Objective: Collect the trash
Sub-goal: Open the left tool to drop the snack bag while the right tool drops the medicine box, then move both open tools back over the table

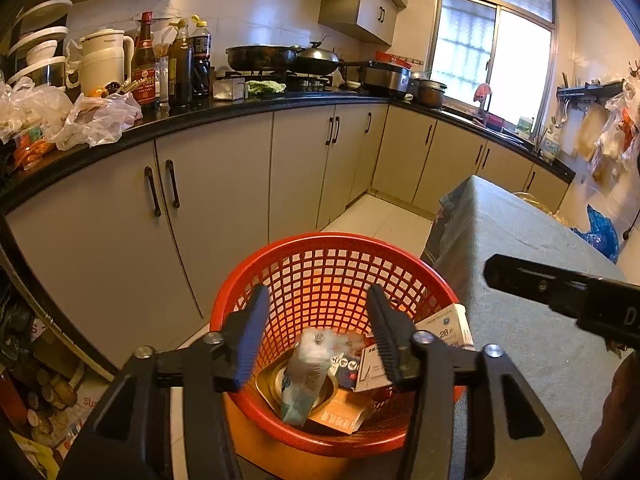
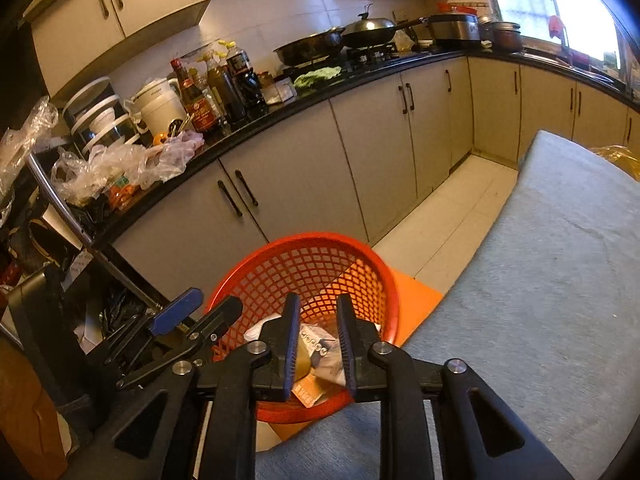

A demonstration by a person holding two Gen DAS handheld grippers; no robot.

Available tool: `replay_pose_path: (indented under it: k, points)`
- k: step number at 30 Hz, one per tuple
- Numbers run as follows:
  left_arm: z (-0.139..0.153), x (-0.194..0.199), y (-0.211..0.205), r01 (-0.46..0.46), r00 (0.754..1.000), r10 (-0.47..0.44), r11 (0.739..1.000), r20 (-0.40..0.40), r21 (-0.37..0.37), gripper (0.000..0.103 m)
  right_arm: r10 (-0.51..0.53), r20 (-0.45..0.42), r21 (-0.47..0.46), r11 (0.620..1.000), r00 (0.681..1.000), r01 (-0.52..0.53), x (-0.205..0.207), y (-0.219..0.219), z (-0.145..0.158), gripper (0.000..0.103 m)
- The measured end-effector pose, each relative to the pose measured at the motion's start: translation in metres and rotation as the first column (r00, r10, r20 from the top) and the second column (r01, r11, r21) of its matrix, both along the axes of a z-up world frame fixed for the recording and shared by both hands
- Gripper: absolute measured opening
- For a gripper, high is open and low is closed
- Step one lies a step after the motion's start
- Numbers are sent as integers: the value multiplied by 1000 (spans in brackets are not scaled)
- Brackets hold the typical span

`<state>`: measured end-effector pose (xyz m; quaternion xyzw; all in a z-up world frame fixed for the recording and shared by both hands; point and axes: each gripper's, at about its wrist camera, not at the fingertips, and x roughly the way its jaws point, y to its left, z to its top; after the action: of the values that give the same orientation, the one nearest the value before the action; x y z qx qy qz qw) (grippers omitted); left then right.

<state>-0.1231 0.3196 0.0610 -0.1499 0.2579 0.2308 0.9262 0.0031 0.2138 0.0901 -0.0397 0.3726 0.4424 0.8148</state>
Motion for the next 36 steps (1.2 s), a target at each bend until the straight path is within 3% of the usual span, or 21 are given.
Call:
replay_pose_path:
  k: [5,7,14,18,22,26,33,36]
  points:
    - [3,0,-8,3,1000,-3,1000,-1,15,54,-48,31,7,999,998,48,-2,-18,6,44]
    - [4,0,-10,1,1000,-1,1000,0,23,59,-69,43,10,998,997,69,-3,-25,9,51]
    - [11,1,-26,14,1000,-15,999,4,53,61,-129,97,1,992,987,129,-8,-52,14,52]
    - [15,1,-37,32,999,-32,997,7,67,62,-180,132,0,983,975,182,-12,-71,18,76]
    - [19,4,-52,62,998,-63,994,9,87,63,-237,178,-13,970,955,243,-15,-98,22,79]
    - [22,10,-72,105,994,-106,988,2,112,63,-302,159,24,953,940,302,-10,-134,26,79]
    - [23,23,-117,202,979,-202,968,-17,151,63,-474,248,44,877,845,479,-7,-218,41,79]
    - [20,33,-140,256,967,-254,954,-35,157,64,-534,246,56,841,809,538,1,-260,47,79]
